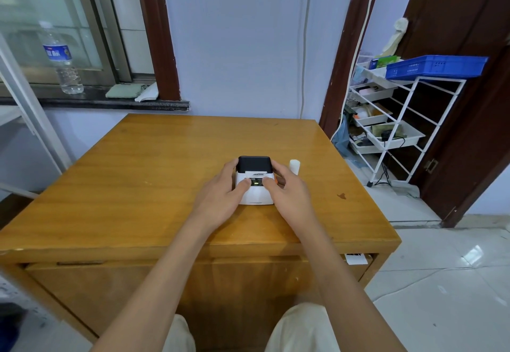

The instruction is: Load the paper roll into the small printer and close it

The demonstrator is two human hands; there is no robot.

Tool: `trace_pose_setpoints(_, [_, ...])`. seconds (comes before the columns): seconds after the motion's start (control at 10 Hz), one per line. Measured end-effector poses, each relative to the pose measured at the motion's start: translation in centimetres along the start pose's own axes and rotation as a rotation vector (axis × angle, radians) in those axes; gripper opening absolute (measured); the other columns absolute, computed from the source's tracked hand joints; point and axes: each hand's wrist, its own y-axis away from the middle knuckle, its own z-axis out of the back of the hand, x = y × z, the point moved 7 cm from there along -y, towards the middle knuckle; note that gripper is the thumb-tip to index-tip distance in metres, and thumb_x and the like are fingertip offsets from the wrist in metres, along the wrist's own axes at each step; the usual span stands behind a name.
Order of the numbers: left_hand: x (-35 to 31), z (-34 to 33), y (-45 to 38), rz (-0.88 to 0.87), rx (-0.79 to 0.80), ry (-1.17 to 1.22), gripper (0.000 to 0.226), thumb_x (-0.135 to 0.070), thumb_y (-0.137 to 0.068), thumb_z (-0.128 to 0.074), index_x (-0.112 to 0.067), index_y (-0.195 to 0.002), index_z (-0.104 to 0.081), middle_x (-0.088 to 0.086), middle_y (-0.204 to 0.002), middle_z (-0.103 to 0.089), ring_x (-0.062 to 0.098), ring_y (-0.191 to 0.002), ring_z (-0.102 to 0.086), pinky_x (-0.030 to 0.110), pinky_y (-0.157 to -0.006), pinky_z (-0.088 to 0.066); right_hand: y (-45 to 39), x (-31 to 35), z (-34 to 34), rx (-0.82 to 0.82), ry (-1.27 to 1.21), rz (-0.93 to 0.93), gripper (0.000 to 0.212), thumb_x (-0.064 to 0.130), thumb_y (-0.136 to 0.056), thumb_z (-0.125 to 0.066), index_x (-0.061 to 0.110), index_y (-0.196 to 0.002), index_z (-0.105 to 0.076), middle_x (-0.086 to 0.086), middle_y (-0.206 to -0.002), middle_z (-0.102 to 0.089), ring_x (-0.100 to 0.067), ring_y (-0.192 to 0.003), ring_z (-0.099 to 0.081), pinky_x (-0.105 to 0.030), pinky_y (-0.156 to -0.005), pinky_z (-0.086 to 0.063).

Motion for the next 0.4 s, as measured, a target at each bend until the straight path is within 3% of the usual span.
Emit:
trace_pose_setpoints(0.1, [0.0,0.1,0.1,0.001,-0.007,-0.001,0.063,-0.051,-0.103,-0.045,-0.032,-0.161,-0.028,-0.005,-0.150,-0.056,0.020,-0.131,-0.055,0.038,-0.097,-0.046,0.3,0.1,0.2,-0.007,0.001,0.002,0.052,0.032,-0.102,-0.060,0.030,-0.154,-0.055,0.023,-0.117,-0.071,-0.001,-0.108,-0.068,-0.036,-0.100,-0.060])
trace_pose_setpoints(0.2, [0.0,0.4,0.7,-0.006,-0.032,0.006,0.060,-0.049,-0.103,-0.047,-0.032,-0.159,-0.033,-0.007,-0.150,-0.056,0.017,-0.134,-0.054,0.039,-0.101,-0.047,0.6,0.0,0.5,-0.029,-0.054,-0.001,0.042,0.021,-0.104,-0.060,0.031,-0.144,-0.063,0.034,-0.105,-0.069,0.011,-0.101,-0.068,-0.024,-0.095,-0.056])
trace_pose_setpoints(0.3, [0.0,0.7,1.2,-0.005,-0.038,0.032,0.058,-0.050,-0.100,-0.048,-0.034,-0.154,-0.038,-0.012,-0.148,-0.058,0.015,-0.135,-0.053,0.041,-0.105,-0.046,1.2,-0.1,1.0,-0.033,-0.129,-0.024,0.036,0.015,-0.105,-0.060,0.034,-0.134,-0.067,0.032,-0.110,-0.071,0.022,-0.103,-0.064,-0.011,-0.090,-0.050])
trace_pose_setpoints(0.4, [0.2,0.8,2.5,0.033,-0.091,0.010,0.059,-0.045,-0.101,-0.052,-0.026,-0.154,-0.038,-0.007,-0.153,-0.055,0.019,-0.139,-0.051,0.036,-0.108,-0.043,2.6,-0.5,2.3,0.005,-0.179,-0.114,0.027,0.017,-0.106,-0.058,0.032,-0.123,-0.072,0.022,-0.115,-0.075,0.008,-0.110,-0.067,-0.015,-0.093,-0.053])
